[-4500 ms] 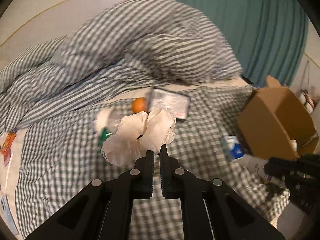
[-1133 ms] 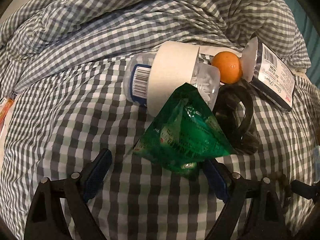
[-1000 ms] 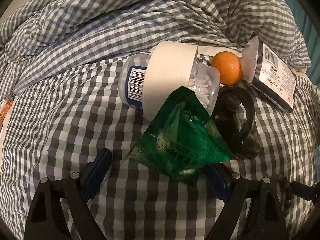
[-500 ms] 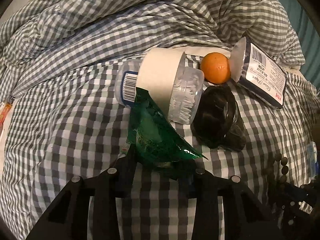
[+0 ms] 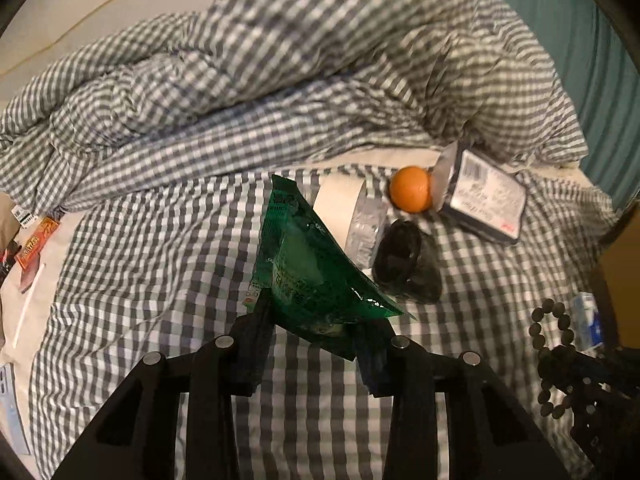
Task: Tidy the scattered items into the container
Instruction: 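Grasp green packet with left gripper while right gripper grasps bead bracelet, then carry green packet with left gripper while right carries bracelet into box, release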
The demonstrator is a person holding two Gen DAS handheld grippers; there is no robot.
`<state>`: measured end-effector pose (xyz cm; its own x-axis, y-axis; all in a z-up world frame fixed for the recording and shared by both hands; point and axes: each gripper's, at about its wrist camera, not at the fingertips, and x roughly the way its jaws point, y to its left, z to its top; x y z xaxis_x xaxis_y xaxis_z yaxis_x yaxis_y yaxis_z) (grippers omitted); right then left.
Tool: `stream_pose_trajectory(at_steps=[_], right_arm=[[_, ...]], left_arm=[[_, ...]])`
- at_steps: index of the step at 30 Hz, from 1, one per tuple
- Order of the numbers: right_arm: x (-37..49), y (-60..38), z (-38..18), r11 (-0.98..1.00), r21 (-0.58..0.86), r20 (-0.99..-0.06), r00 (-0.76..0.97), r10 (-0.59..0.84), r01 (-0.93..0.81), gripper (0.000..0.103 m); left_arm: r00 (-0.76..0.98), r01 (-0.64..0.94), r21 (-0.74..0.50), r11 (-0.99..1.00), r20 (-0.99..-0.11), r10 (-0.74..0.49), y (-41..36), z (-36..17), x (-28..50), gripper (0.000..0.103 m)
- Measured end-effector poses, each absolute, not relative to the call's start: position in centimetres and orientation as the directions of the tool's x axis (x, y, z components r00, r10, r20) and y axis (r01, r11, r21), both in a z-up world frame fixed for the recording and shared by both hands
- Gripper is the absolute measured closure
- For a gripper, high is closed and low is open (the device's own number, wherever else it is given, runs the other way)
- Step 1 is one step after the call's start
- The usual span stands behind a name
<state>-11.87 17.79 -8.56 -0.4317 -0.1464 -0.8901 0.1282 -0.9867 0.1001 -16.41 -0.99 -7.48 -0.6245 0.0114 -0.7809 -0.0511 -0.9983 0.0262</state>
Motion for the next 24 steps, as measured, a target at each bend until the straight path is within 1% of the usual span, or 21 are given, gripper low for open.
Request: stream_pose_trajectory(at_steps=[3,7,15,24], right_arm=[[-11.3,17.7,-7.3,-0.986,0.101,-0.880,-0.450,-0.152,0.135,0.092],[-10.3,17.8,-5.8,-0.983,0.111,-0.866,-0.471,-0.167,0.143,0.092],[-8.3,18.3,-3.5,-0.980,0.123,-0.844,-0.504,-0.186,0.156,0.092],[-5.9,19.8,-1.2,-0.983,0.118,-0.824,-0.538,-0.178,0.144,0.092]], left_arm=[[-0.637,-0.059,0.024,-0.998,-0.771,0.019,-1.2,-6.1,-15.7,0.066],[-0.640,-0.057,-0.009,-0.998,-0.768,0.043,-1.8,-5.0,-14.6,0.066],[-0.655,-0.024,-0.005,-1.000,-0.756,0.019,-2.9,-2.9,-12.1,0.066],[-0.674,-0.080,0.013,-0.997,-0.737,0.045,0.0,-0.7,-10.2,0.066]])
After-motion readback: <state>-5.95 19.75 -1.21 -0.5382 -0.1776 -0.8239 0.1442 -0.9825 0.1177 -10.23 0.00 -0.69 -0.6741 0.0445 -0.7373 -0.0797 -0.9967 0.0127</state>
